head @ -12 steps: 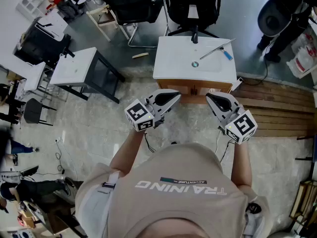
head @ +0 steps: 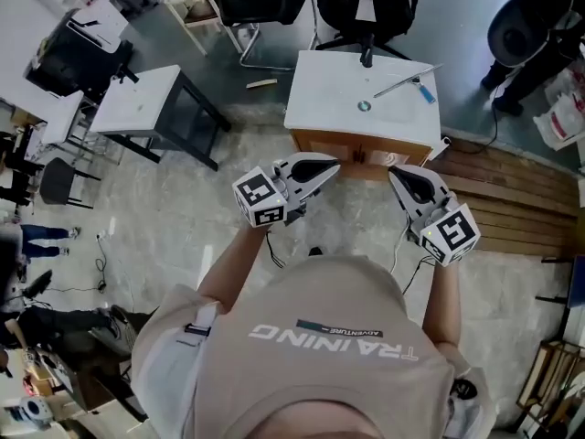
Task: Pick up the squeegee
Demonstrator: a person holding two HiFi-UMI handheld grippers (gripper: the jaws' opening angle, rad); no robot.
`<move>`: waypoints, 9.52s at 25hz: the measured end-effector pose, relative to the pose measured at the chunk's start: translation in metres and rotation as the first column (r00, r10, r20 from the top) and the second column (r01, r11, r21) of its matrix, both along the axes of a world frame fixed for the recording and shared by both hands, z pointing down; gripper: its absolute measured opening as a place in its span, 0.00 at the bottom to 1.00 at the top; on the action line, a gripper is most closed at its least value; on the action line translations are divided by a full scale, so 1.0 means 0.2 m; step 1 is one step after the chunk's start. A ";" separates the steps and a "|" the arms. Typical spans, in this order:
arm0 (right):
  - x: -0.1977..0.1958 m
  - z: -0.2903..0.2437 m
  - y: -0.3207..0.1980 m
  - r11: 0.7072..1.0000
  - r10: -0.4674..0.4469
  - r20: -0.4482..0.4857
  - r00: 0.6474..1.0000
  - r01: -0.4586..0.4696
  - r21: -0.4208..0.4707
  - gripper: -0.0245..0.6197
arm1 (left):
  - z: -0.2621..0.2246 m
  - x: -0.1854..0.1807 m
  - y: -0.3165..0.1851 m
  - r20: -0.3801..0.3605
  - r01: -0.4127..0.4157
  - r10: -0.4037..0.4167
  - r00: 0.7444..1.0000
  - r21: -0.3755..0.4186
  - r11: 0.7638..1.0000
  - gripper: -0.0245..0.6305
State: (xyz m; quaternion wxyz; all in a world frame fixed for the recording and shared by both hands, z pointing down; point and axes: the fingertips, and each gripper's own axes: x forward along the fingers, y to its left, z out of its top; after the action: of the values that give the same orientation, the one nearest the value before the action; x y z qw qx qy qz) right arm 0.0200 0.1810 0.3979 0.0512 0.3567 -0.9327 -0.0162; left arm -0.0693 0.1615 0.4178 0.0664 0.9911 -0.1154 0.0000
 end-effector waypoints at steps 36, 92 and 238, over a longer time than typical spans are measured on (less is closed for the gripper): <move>0.52 0.29 -0.24 0.982 0.167 -0.034 0.985 -0.170 -0.084 0.09 | 0.15 0.28 -0.30 0.051 0.086 -0.085 0.995 0.001 0.996 0.06; 1.02 0.91 -2.12 0.879 0.329 -0.218 0.919 -0.382 -0.285 0.09 | 0.27 0.30 -1.88 0.028 0.143 -0.141 0.990 -0.087 0.986 0.06; 0.77 -0.89 -2.43 0.817 0.423 0.307 0.853 -0.505 0.278 0.23 | -0.97 0.02 -2.56 -0.123 0.433 -0.417 0.900 0.352 0.830 0.06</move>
State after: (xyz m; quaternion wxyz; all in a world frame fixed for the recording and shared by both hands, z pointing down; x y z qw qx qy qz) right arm 0.1730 -0.3050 0.2202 -0.1191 0.5773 -0.7978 -0.1266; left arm -0.0661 -0.3502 0.2231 -0.1215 0.9346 -0.3293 -0.0570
